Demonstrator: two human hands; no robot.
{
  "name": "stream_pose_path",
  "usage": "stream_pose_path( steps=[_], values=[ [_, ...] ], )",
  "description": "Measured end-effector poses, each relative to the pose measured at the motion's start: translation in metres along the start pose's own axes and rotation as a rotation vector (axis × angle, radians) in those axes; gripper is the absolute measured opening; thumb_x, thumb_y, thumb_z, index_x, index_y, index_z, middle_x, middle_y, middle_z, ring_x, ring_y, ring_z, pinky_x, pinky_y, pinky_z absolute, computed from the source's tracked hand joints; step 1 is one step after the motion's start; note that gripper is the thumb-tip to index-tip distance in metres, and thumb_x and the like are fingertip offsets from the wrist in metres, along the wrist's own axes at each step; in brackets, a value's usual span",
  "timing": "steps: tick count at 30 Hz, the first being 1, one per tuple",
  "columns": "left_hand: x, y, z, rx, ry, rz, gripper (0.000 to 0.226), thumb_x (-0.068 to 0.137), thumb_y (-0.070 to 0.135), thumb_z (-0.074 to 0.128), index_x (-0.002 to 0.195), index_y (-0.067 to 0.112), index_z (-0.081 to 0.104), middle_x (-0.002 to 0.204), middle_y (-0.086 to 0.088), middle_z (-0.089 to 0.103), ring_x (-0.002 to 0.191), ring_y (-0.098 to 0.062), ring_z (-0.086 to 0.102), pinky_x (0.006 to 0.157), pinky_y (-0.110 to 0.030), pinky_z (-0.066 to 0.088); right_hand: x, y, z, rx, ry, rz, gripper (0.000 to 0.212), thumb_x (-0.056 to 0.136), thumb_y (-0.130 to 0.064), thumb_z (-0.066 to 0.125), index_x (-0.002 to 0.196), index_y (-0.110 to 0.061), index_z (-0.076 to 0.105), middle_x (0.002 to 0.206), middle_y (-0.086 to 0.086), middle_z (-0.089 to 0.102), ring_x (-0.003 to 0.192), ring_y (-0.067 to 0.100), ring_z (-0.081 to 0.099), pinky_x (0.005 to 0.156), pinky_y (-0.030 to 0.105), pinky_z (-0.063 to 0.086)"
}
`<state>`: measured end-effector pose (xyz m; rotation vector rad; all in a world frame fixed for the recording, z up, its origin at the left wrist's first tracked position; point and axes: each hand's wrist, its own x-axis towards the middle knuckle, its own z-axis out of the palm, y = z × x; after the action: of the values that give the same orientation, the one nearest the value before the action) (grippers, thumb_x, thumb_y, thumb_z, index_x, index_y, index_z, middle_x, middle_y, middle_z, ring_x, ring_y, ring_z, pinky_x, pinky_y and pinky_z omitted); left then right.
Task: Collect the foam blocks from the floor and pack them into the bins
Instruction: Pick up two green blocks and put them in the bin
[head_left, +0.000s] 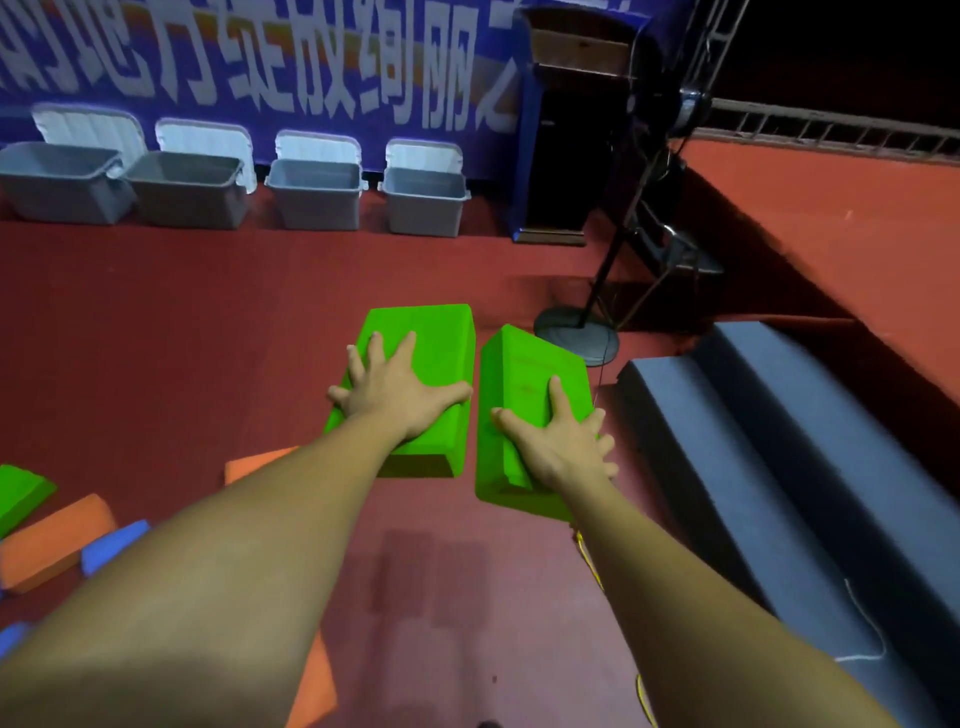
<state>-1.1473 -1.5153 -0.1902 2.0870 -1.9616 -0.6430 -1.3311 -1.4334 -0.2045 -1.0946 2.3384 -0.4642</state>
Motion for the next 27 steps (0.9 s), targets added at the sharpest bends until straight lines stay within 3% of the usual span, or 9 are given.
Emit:
stream_pose_path(
  steps=[7,22,27],
  values=[
    [0.150,0.079,-0.015,0.020,0.025,-0.058,0.118,0.060,0.088,0.064,0.158,0.044,0.016,0.170,0.003,-0.001,0.156,-0.031,-0.007,0.113,-0.070,0.015,0.172,-0.069,-0.050,0.007,-0.046,-0.024,0.109,0.062,-0.094,0.056,0.154,-0.060,0.008,0.168,0.016,0.003,0.149,0.046,0.016,0.115,0.063,0.017],
    [0.578,0.140,-0.046,0.059,0.034,-0.093,0.124,0.061,0.090,0.062,0.159,0.046,0.000,0.170,0.000,-0.006,0.155,-0.033,-0.009,0.113,-0.071,0.016,0.546,-0.307,-0.017,0.015,-0.117,-0.056,0.111,0.061,-0.094,0.058,0.155,-0.057,0.012,0.168,0.016,0.008,0.148,0.045,0.018,0.115,0.064,0.018],
    [0.721,0.181,-0.072,0.111,0.017,-0.106,0.120,0.061,0.091,0.060,0.159,0.045,0.009,0.170,0.000,-0.005,0.155,-0.033,-0.009,0.113,-0.070,0.017,0.675,-0.381,-0.030,0.002,-0.125,-0.030,0.115,0.055,-0.097,0.055,0.154,-0.058,0.012,0.167,0.015,0.010,0.146,0.045,0.020,0.114,0.064,0.020]
  ],
)
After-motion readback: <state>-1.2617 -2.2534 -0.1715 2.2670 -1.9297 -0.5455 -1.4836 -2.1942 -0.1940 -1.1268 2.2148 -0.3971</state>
